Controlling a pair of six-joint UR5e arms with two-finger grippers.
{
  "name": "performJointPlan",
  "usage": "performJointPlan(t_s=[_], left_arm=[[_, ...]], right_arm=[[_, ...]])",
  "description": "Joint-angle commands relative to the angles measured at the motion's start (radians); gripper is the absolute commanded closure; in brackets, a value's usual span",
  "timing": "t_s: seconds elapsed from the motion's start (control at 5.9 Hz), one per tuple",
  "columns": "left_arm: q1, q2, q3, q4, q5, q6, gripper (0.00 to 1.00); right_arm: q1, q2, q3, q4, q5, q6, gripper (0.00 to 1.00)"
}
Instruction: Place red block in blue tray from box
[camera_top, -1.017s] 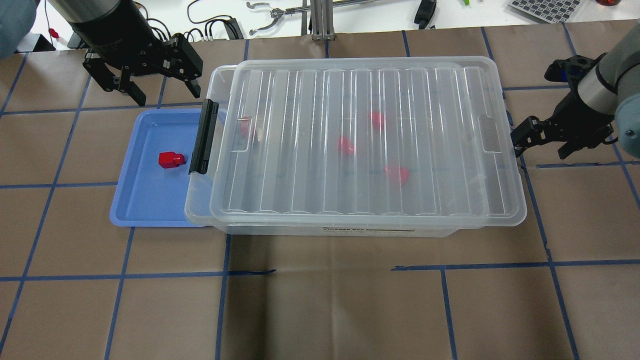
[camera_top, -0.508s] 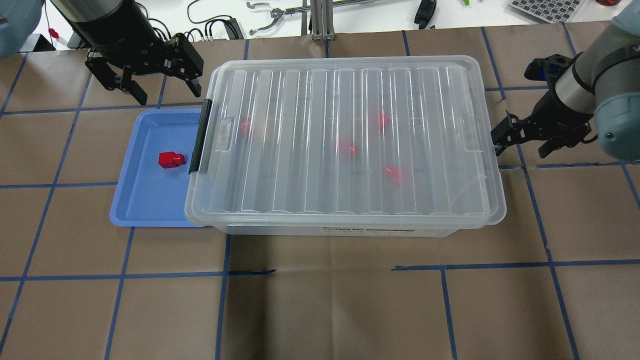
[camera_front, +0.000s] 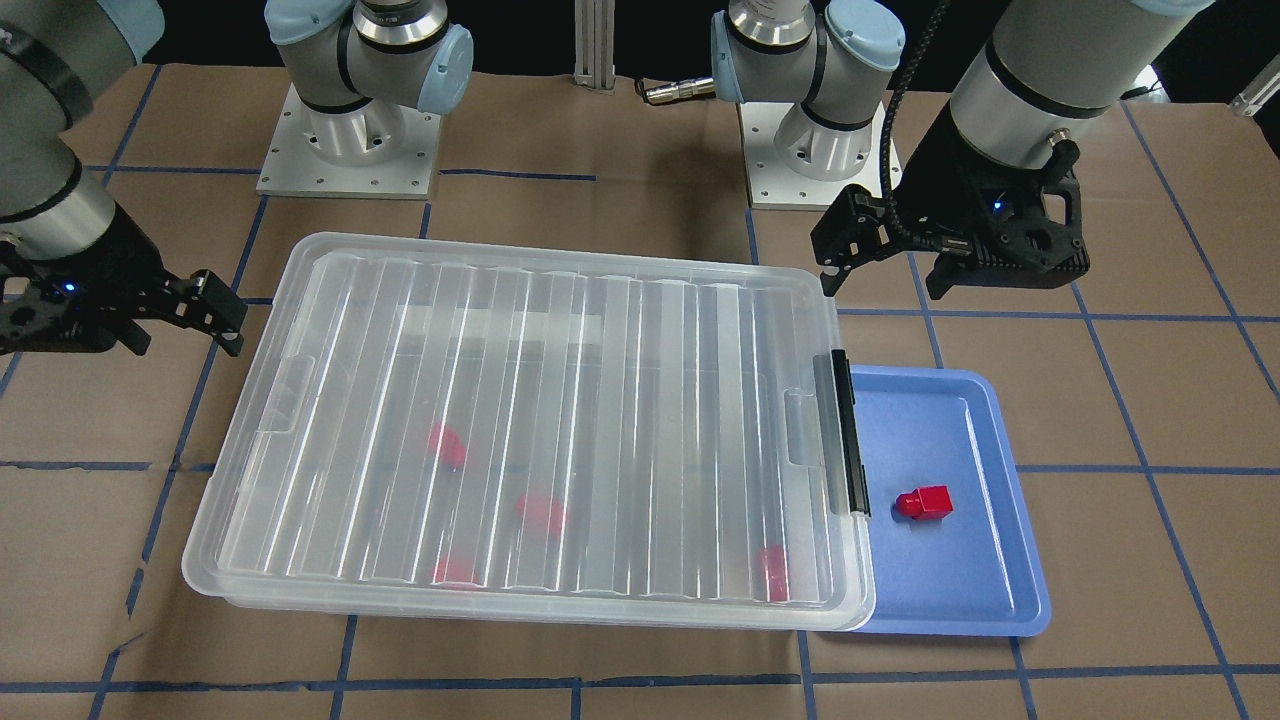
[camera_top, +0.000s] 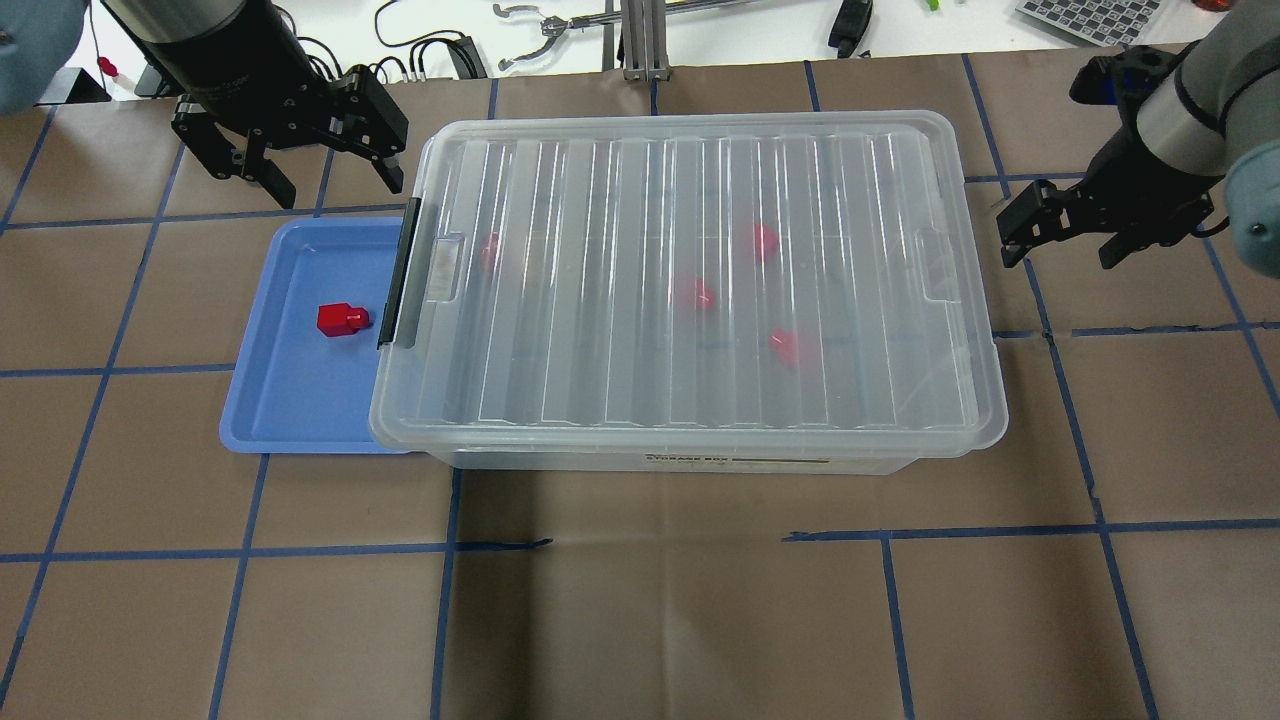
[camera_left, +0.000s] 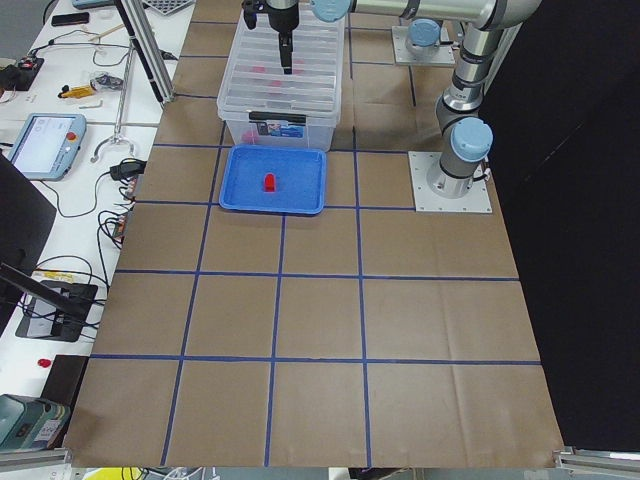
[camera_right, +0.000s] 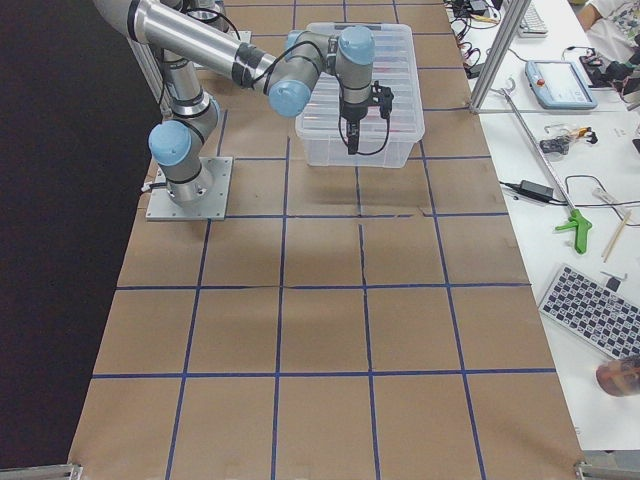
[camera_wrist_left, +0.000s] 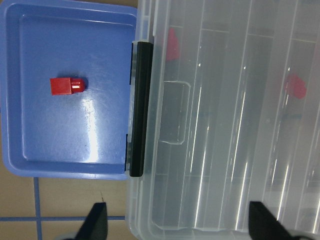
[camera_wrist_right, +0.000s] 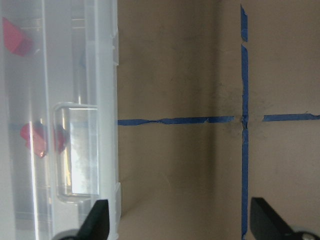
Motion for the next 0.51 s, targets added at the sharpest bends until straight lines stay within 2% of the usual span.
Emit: performJointPlan(t_s=[0.0,0.34], left_arm=[[0.0,0.0,-0.002,-0.001,0.0,0.0,0.02],[0.0,-0.001,-0.003,-0.001,0.0,0.0,0.02]], right_arm=[[0.095,0.006,-0.19,0.189,-0.002,0.133,0.0],[0.28,0.003,-0.227,0.189,-0.061,0.252,0.0]])
